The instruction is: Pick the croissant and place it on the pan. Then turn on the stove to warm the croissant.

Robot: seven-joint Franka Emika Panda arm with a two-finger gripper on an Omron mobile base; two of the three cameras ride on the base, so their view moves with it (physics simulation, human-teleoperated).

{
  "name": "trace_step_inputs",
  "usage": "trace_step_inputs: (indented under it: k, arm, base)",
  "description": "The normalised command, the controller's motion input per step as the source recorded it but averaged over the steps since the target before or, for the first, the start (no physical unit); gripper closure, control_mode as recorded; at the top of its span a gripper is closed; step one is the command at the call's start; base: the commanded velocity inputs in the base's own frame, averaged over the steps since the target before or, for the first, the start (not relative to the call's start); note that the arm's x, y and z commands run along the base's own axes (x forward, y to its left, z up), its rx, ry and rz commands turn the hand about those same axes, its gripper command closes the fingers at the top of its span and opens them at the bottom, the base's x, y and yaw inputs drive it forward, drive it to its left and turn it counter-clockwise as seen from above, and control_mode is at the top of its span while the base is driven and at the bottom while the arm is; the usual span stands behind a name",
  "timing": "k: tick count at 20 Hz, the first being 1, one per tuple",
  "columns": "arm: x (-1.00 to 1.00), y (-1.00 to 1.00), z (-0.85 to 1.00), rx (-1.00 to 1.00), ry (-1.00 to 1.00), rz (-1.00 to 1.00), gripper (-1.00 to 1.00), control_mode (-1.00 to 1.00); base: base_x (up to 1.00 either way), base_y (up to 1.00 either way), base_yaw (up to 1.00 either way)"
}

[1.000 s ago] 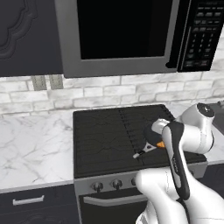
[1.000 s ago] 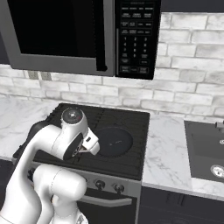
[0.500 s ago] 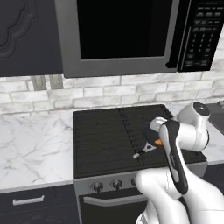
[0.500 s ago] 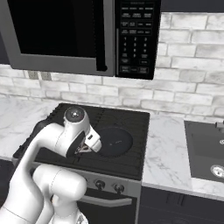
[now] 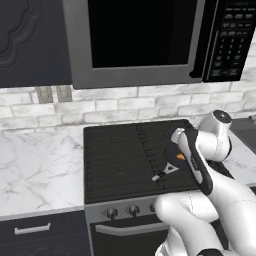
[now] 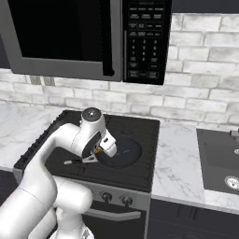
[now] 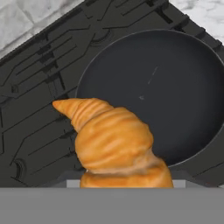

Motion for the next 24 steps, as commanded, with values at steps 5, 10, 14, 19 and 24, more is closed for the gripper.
trace_step_inputs:
  k: [5,10,14,19,24]
  arm:
    - [0.39,-0.32,0.00,0.00,0.13,-0.01,1.00,-1.00]
    - [0.21,-0.13,-0.17,0.00,0.06,0.00,1.00,-1.00]
    - [0.19,0.00,-0.28,0.00,0.01,0.00,1.00,-1.00]
    - [0.14,0.00,-0.39,0.00,0.00,0.00,1.00,-1.00]
    - [0.12,0.00,-0.38,0.00,0.00,0.00,1.00,-1.00]
  base:
    - [0.00,0.00,0.00]
    - [0.00,0.00,0.00]
    - [0.00,0.00,0.00]
    - [0.00,0.00,0.00]
    - [0.00,0.00,0.00]
